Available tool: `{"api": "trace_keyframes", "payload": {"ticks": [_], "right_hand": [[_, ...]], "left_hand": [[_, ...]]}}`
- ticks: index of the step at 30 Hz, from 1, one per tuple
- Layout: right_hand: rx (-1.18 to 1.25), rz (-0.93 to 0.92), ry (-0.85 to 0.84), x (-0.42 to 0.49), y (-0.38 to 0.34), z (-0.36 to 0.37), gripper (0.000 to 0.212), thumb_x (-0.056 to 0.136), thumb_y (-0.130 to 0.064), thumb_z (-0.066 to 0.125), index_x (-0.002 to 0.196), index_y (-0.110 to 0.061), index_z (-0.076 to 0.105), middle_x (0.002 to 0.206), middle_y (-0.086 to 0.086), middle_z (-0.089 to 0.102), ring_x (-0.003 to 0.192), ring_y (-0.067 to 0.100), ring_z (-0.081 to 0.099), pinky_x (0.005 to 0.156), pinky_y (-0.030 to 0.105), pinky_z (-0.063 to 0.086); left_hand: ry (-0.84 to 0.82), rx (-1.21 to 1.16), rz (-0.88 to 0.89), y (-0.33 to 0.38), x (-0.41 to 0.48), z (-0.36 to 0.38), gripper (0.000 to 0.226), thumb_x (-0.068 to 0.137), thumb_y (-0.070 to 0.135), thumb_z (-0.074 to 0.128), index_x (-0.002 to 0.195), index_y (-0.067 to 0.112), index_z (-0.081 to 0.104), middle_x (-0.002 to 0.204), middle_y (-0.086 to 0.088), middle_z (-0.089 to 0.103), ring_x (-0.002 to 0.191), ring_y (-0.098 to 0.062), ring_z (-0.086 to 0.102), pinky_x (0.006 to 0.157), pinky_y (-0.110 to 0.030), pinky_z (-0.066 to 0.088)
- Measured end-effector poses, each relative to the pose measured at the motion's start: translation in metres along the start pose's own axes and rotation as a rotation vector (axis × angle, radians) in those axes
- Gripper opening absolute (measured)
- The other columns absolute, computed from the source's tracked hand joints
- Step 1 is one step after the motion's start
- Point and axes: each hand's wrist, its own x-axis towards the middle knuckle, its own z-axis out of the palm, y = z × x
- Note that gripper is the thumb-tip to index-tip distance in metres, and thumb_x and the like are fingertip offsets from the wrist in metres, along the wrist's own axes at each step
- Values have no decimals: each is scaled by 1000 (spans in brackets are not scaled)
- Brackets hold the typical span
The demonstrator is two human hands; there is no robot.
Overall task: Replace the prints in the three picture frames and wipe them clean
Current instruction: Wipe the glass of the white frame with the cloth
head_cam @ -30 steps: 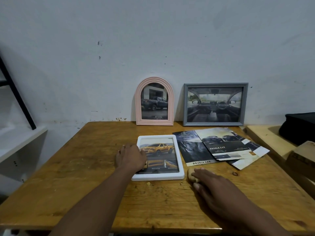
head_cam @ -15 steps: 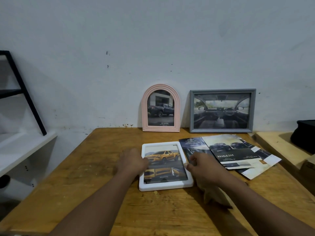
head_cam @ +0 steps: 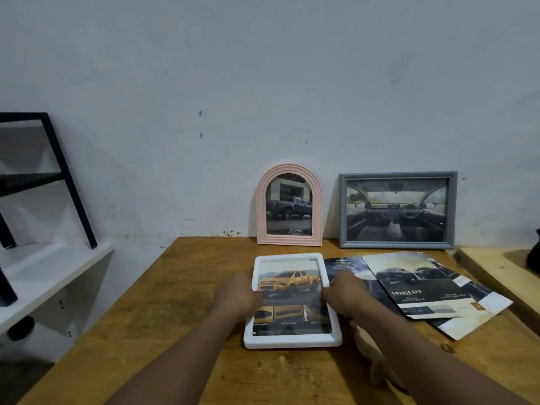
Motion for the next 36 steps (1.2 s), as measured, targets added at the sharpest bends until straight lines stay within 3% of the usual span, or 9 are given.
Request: {"api": "trace_keyframes", "payload": {"ticks": [3,6,11,13,19,26,30,36], "right_hand": [[113,-126,66,4,-24,-3,19,89,-22,69,105,-14,63,96,5,69,89,25,69,77,42,61],[213,-277,135,10,-67,-9,26,89,-17,72,105,-21,52,92,-2,61,85,19,64,64,32,53],[240,-483,231,36,-139,4,33,90,-9,70,109,-26,50,103,-3,59,90,14,60,65,24,51],[270,-519,259,49,-160,17,36,90,-8,70,116,-25,51,106,-3,59,91,12,59,64,21,49],[338,-550,261,103,-202,65,36,92,-9,68,117,-27,51,109,-2,60,94,14,61,80,34,60],[319,-541,245,160,-215,115,32,94,-8,64,113,-29,48,107,0,60,88,10,60,69,24,56],[279,-476,266,176,-217,131,31,95,-7,64,111,-28,48,102,-1,59,86,13,61,74,33,60],[236,-410,324,186,-216,139,27,96,-11,63,117,-23,53,100,-2,61,86,14,63,75,35,61]], "left_hand": [[128,-198,55,2,1,-21,11,97,18,65,100,28,60,92,4,70,73,-15,73,63,-37,64],[291,-237,144,4,20,-54,16,100,18,60,114,26,54,98,4,67,75,-11,68,54,-26,54],[447,-272,188,-7,67,-104,46,98,21,65,140,20,47,124,-6,61,93,-18,58,67,-22,49],[463,-311,173,-14,85,-116,50,97,20,67,142,21,46,127,-5,60,98,-20,61,76,-30,55],[466,-364,137,-43,144,-129,59,96,18,69,147,23,41,137,-5,56,115,-26,62,94,-41,56],[441,-397,76,-70,201,-115,65,95,16,70,150,23,37,141,-5,52,120,-26,60,97,-41,56],[402,-401,27,-75,223,-103,70,96,19,70,154,24,32,152,-5,44,132,-28,52,104,-42,49],[372,-378,34,-73,236,-92,75,97,18,67,158,26,24,156,-2,36,137,-27,46,105,-40,49]]}}
